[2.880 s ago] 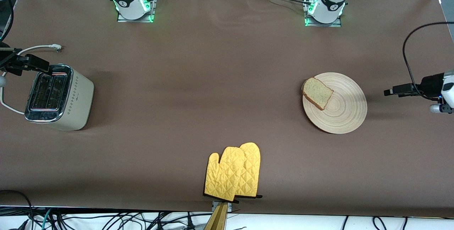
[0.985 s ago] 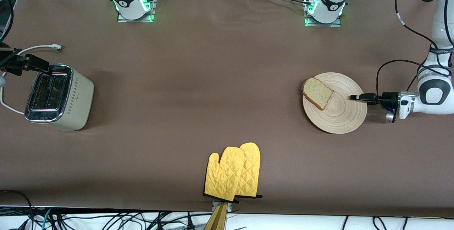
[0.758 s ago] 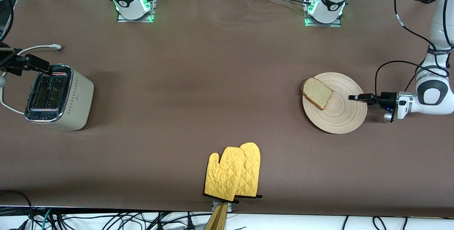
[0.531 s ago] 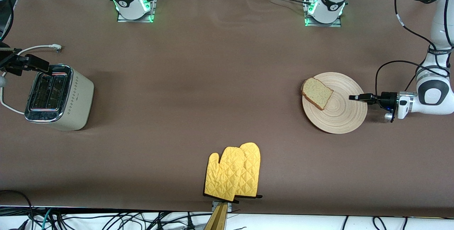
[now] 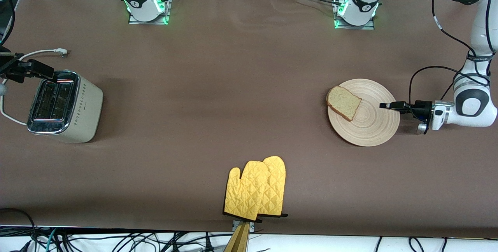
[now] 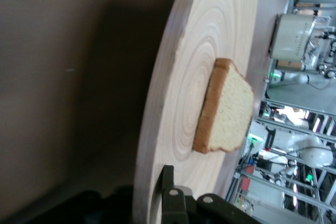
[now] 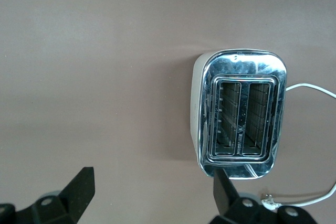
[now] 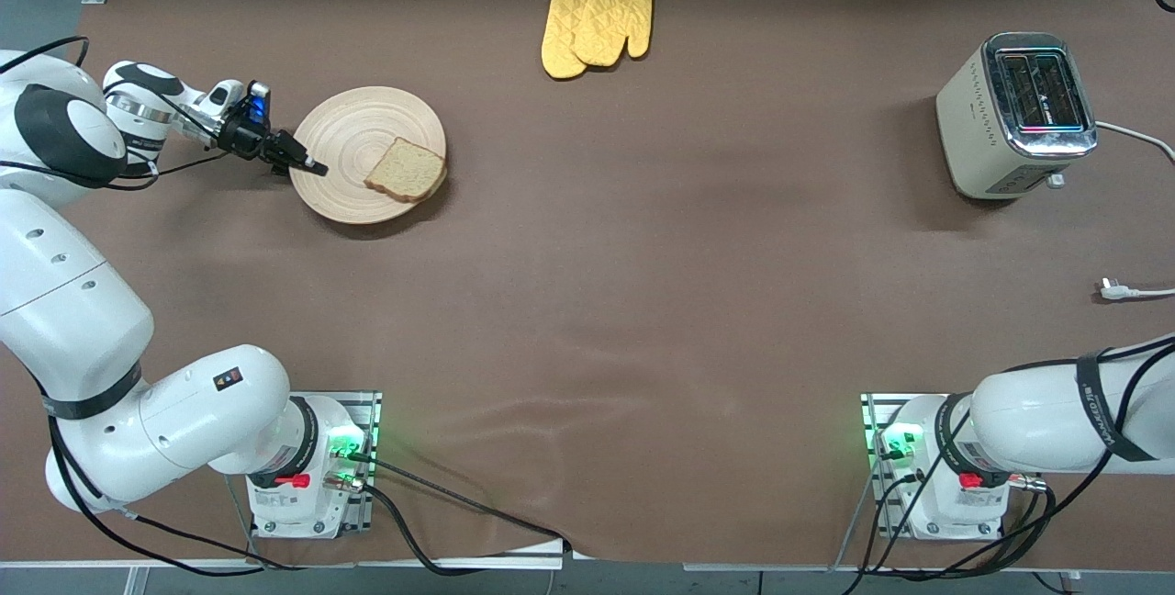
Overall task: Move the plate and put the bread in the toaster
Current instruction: 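Push the wooden plate with bread toward the toaster with the left gripper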
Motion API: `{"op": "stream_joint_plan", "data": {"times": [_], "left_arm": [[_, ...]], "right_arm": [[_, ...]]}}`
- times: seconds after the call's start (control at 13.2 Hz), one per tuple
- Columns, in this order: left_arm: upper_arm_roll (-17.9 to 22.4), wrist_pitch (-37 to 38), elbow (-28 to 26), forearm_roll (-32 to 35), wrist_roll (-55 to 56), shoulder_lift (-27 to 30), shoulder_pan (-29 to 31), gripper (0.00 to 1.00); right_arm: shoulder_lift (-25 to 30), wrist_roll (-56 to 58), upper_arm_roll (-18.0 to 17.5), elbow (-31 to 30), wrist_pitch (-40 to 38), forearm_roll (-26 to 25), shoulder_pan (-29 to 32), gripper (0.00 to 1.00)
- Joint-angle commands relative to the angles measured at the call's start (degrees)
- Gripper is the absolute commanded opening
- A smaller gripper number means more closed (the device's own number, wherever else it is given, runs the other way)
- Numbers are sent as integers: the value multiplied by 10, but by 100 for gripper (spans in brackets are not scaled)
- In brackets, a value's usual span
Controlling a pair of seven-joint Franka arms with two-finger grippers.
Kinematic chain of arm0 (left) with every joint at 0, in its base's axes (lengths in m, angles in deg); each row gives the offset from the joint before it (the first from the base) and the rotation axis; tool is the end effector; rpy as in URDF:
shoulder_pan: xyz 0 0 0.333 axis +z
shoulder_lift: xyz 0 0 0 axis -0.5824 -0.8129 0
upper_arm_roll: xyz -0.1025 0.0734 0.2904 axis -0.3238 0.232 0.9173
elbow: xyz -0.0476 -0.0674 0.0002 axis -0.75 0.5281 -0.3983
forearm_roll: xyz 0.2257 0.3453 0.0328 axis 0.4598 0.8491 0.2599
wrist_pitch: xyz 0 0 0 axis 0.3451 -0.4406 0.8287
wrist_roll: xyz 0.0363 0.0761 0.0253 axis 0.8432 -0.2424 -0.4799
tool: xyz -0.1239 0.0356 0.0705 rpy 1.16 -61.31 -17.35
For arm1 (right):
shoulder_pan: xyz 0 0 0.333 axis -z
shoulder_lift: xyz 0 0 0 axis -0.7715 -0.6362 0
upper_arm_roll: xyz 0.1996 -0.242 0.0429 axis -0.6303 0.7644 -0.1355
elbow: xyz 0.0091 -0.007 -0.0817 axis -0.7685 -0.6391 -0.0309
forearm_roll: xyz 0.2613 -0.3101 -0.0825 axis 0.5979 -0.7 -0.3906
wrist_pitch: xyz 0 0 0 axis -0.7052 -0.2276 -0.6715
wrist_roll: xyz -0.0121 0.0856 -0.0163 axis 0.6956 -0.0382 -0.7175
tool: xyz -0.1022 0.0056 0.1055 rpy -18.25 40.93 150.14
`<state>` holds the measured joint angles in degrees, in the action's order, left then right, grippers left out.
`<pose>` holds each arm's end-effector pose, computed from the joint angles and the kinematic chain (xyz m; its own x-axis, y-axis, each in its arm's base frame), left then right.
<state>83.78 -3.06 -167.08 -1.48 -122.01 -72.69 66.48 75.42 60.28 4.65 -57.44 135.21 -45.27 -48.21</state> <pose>0.5497 0.1603 0.0709 0.9558 -0.2301 -0.1832 0.0551 -0.4717 0.8800 0.6068 -0.0540 0.5323 0.9980 0.0076 -0.0623 0.0080 -1.0000 0.0060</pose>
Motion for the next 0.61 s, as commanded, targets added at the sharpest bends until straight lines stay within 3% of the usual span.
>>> {"op": "stream_joint_plan", "data": {"times": [0.0,0.3,0.53], "left_arm": [[-14,48,31,-33,-30,-4,1,0],[-32,84,36,-67,-31,-4,-6,0],[-31,83,50,-75,-24,-4,-43,0]], "right_arm": [[-6,8,-3,16,-11,-1,6,100],[-6,8,-3,16,-11,-1,6,100],[-6,8,-3,16,-11,-1,6,100]]}}
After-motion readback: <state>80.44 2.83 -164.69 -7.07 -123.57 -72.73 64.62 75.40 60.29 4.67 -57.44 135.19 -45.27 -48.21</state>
